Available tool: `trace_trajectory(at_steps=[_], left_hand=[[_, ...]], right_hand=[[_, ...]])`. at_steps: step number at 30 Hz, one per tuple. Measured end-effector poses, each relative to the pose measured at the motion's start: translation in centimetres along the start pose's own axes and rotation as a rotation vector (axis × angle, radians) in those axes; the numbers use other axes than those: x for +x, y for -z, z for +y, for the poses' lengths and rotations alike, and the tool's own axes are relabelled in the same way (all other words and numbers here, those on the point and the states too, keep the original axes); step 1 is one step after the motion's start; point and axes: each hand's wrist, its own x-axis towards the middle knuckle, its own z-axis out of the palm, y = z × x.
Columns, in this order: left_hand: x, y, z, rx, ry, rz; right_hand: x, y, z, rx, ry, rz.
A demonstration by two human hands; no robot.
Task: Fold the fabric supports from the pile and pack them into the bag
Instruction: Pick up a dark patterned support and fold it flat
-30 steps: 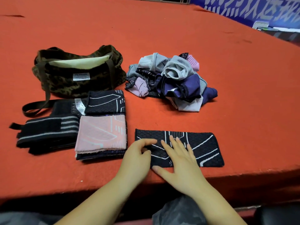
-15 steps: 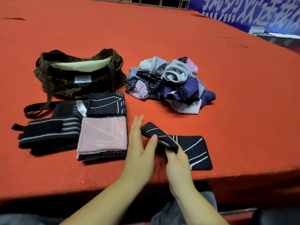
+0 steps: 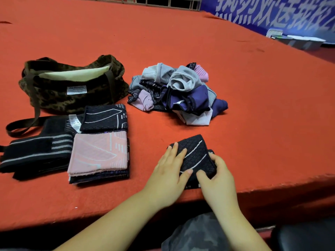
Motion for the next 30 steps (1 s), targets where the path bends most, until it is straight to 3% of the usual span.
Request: trace_trajectory(at_steps=[6,17,22,26,30], left_hand=[[0.3,-0.6,0.5,0.245,-0.067,-0.102],[0.2,-0.1,0.1,0.451,-0.173,-0.266],[0.4,-0.3,0.3,0.495,-0.192,-0.309],[0.6,-0.3,0.8,0.496,-0.144,-0.348],[1.1,0.4,1.3,0.472,-0.115,-0.383]], right_hand=[[0.0,1.1,1.3,-0.193,0.006,0.081],[0.8,1.2,3.1,-0.308,-0.041,0.099],[1.9,1.5,3.3,-0.553,-0.125,0.092],[2.3,1.3,2.8,-0.545,-0.163,0.044],[2.3,1.5,1.8,-0.382,-0.121,0.02]])
